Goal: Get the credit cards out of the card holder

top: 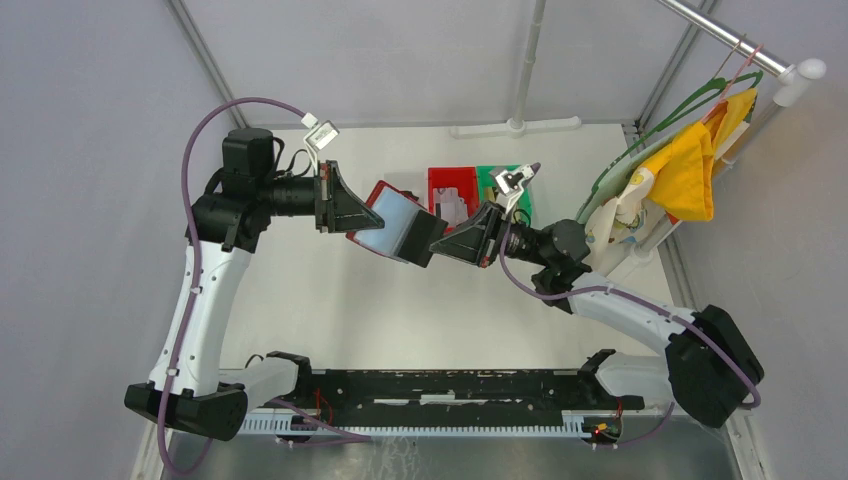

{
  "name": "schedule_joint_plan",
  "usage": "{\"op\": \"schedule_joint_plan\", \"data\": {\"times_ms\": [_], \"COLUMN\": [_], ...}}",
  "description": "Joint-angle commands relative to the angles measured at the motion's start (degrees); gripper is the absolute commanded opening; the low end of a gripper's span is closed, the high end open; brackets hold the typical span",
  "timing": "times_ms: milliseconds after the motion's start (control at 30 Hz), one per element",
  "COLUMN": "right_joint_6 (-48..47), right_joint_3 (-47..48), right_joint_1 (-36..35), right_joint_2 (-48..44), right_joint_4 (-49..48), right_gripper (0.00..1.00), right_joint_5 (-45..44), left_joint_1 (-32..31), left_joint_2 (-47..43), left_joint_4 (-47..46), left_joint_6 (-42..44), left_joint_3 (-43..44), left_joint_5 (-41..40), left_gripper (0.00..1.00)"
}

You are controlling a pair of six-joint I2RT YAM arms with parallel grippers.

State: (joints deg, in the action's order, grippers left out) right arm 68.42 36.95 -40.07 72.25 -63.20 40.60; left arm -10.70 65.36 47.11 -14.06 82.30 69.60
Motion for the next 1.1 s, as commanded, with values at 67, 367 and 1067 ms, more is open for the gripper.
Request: {"op": "schedule_joint_plan", "data": {"times_ms": [67,367,1067], "right_joint_6": [-18.8,-41.5,-41.7], "right_joint_3": [1.1,17.0,66.2], "right_joint_1": [6.4,9.7,8.3], "right_joint_2": [-9.3,-0.9,52.8], "right_joint_4": [27.9,61.0,74.9], "right_gripper": [0.00,0.00,0.00], "right_joint_5": [4.1,-6.1,-14.2], "left_joint_1": [0.4,0.2,-3.1], "left_joint_2": [0.2,0.6,1.6], "left_joint_4": [8.3,22.5,29.9], "left_joint_6": [15.6,33.4,52.8], "left_joint_3": [6.6,6.0,-8.7], "left_joint_5": [-10.1,-10.4,-20.9], "left_gripper": [0.02,0.02,0.02]}}
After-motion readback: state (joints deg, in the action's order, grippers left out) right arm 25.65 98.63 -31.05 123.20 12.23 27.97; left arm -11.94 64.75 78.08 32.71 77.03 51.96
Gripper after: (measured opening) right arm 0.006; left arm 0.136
